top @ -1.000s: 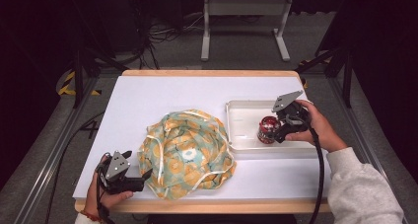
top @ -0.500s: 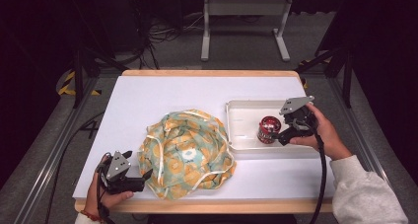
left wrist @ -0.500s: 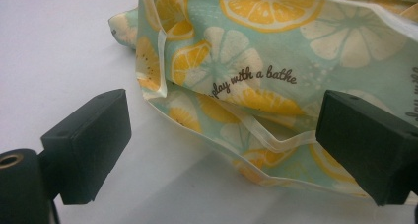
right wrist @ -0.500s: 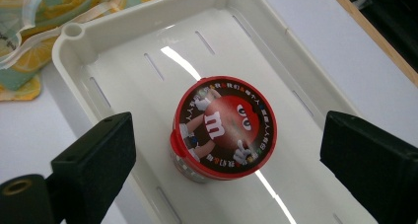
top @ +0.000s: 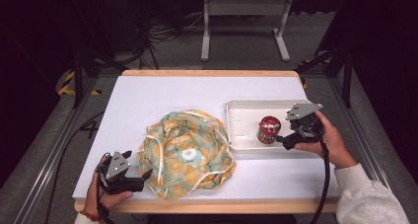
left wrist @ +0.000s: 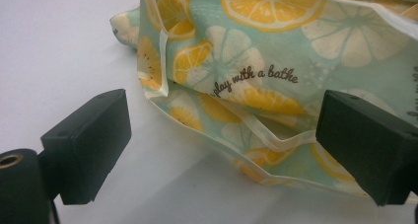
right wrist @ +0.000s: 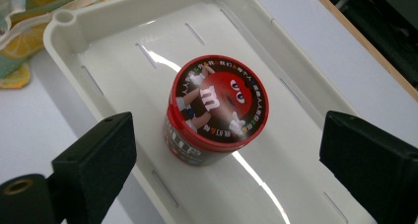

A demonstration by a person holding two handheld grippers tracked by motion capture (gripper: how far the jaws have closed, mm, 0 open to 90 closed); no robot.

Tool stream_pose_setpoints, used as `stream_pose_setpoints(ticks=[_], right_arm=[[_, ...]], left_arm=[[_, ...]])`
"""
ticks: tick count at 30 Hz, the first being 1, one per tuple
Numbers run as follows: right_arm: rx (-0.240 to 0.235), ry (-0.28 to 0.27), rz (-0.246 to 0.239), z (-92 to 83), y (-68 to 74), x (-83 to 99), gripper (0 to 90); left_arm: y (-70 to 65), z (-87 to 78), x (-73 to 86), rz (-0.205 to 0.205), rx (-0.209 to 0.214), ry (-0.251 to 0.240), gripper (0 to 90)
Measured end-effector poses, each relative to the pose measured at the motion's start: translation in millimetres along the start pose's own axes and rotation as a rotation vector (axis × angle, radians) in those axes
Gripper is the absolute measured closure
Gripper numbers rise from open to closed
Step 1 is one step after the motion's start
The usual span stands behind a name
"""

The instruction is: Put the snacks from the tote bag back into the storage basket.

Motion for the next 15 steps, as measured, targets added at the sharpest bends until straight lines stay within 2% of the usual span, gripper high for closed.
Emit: stream_pose_setpoints(ticks=[9, 15], right_arm=[[0.012, -0.023, 0.006, -7.5, 1.7, 11.3, 7.7], [0.019, -0.016, 0.002, -10.2, 3.9, 22.0, 8.0]], left_arm=[[0.1, 0.7, 0.5, 0.000, 0.002, 0.001, 7.3], [0.0, 0.6, 0.7, 0.000, 0.001, 0.002, 7.3]])
Point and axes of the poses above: each handheld gripper's, and its own axes: z roughly forward along the jaws, x roughly out of its underside, y roughly to its left, the point moved 10 cm from there along z, roughly forward along the jaws, and after that the axes turned 9 degrees about z, right-handed, at the moved point
